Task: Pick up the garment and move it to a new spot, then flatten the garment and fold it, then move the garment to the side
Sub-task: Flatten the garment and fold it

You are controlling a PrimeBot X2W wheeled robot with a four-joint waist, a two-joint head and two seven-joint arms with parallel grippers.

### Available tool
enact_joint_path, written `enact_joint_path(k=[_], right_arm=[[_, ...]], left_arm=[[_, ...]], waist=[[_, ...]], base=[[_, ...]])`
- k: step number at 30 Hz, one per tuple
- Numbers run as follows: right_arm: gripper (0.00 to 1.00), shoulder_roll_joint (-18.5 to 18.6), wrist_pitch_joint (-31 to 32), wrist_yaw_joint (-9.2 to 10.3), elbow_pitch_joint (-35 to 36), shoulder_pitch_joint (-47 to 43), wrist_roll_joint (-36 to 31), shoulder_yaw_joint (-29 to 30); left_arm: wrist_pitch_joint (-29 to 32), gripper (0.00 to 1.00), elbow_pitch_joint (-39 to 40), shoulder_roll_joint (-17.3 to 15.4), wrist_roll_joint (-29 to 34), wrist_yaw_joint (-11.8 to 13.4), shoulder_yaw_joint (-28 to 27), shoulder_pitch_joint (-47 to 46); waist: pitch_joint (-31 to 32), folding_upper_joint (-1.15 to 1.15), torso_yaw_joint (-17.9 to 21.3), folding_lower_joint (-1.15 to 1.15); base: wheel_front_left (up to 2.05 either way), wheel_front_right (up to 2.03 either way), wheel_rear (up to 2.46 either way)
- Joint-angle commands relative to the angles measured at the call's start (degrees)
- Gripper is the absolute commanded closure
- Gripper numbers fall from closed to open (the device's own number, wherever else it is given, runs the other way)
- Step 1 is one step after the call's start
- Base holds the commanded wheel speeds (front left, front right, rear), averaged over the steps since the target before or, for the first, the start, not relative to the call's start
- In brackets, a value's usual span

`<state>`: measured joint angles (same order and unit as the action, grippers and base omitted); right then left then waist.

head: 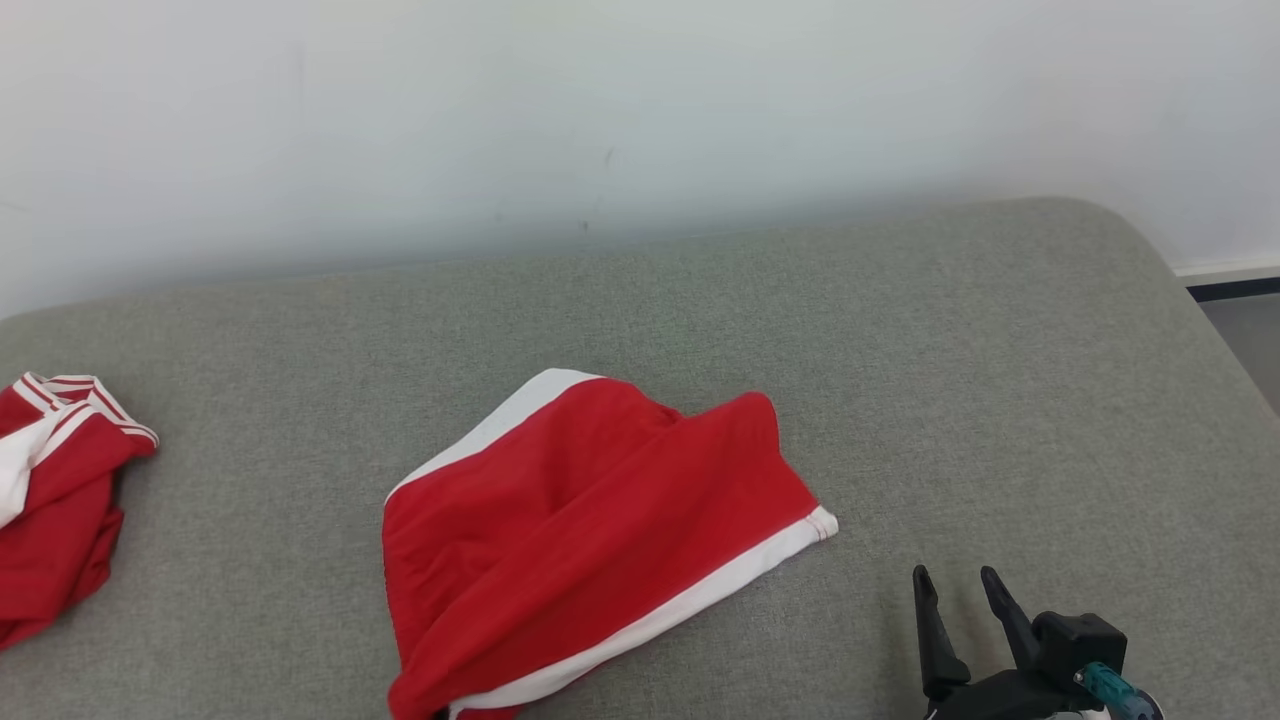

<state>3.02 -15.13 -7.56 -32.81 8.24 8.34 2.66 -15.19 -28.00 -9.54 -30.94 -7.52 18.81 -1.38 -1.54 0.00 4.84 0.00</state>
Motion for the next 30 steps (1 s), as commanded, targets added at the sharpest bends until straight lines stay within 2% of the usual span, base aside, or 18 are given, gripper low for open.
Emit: enact_joint_path(k=[1, 5, 6, 7, 9, 12, 13, 15, 16, 17, 18, 25, 30], right_arm=[[0.0, -0.11, -0.01, 0.15, -0.1, -0.44, 0.9, -0.46], [0.0, -0.09, -0.01, 0.15, -0.13, -0.51, 1.45, -0.74], [0.0, -0.1, -0.01, 0.15, -0.13, -0.45, 1.56, -0.87], [0.0, -0.1, -0.01, 0.15, -0.09, -0.42, 1.59, -0.92], [0.0, -0.11, -0.01, 0.15, -0.07, -0.38, 1.64, -1.07], [0.0, -0.1, -0.01, 0.15, -0.09, -0.29, 1.63, -1.13], [0.0, -0.11, -0.01, 0.15, -0.07, -0.28, 1.59, -1.14], [0.0, -0.11, -0.01, 0.15, -0.02, -0.17, 1.55, -1.14], [0.0, -0.11, -0.01, 0.15, 0.01, -0.1, 1.51, -1.09], [0.0, -0.11, -0.01, 0.15, 0.05, -0.03, 1.49, -0.98], [0.0, -0.12, -0.01, 0.15, 0.09, 0.01, 1.47, -0.92], [0.0, -0.13, -0.01, 0.15, 1.92, -0.8, 1.27, -0.02], [0.0, -0.11, -0.01, 0.15, 6.62, -1.51, -0.31, -0.64]], left_arm=[[0.07, 1.0, -0.66, -2.43, -1.25, 0.1, 1.24, -0.55], [0.08, 1.0, -1.79, -5.78, -0.52, 0.1, 0.1, -2.61], [0.08, 0.95, -2.18, -6.22, 0.3, 0.1, -0.59, -2.86], [0.08, 0.84, -2.4, -6.44, 1.2, 0.1, -1.56, -3.34], [0.08, 0.92, -3.0, -6.17, 2.47, 0.1, -3.14, -4.0], [0.08, 0.92, -4.06, -5.9, 3.66, 0.1, -4.43, -4.73], [0.07, 0.89, -4.32, -5.5, 4.0, 0.1, -4.8, -4.96], [0.08, 0.74, -4.86, -4.99, 4.76, 0.1, -5.21, -5.08], [0.08, 0.54, -4.98, -4.75, 4.98, 0.1, -5.4, -5.15], [0.08, 0.07, -5.01, -4.47, 5.1, 0.1, -5.78, -5.13], [0.08, 0.0, -5.03, -4.27, 5.38, 0.1, -6.07, -4.88], [0.08, 0.0, -2.63, -1.78, 10.02, 0.38, -12.32, -2.04], [0.08, 0.0, 1.72, 1.26, 14.96, 2.43, -18.13, 0.5]], waist=[[0.4, 0.0, -0.35, 0.0], [0.32, 0.0, -0.09, 0.0], [0.26, 0.0, 0.06, 0.0], [0.2, 0.0, 0.21, 0.0], [0.1, 0.0, 0.55, 0.0], [-0.02, 0.0, 0.87, 0.0], [-0.08, 0.0, 1.02, 0.0], [-0.22, 0.0, 1.31, 0.0], [-0.28, 0.0, 1.4, 0.0], [-0.33, 0.0, 1.44, 0.0], [-0.35, 0.0, 1.43, 0.0], [0.34, 0.0, 0.36, 0.0], [0.67, 0.0, -0.19, 0.0]], base=[[0.0, 0.0, 0.0], [0.0, 0.0, 0.0], [0.0, 0.0, 0.0], [0.0, 0.0, 0.0], [0.0, 0.0, 0.0], [0.0, 0.0, 0.0], [0.0, 0.0, 0.0], [0.0, 0.0, 0.0], [0.0, 0.0, 0.0], [0.0, 0.0, 0.0], [0.0, 0.0, 0.0], [0.0, 0.0, 0.0], [0.0, 0.0, 0.0]])
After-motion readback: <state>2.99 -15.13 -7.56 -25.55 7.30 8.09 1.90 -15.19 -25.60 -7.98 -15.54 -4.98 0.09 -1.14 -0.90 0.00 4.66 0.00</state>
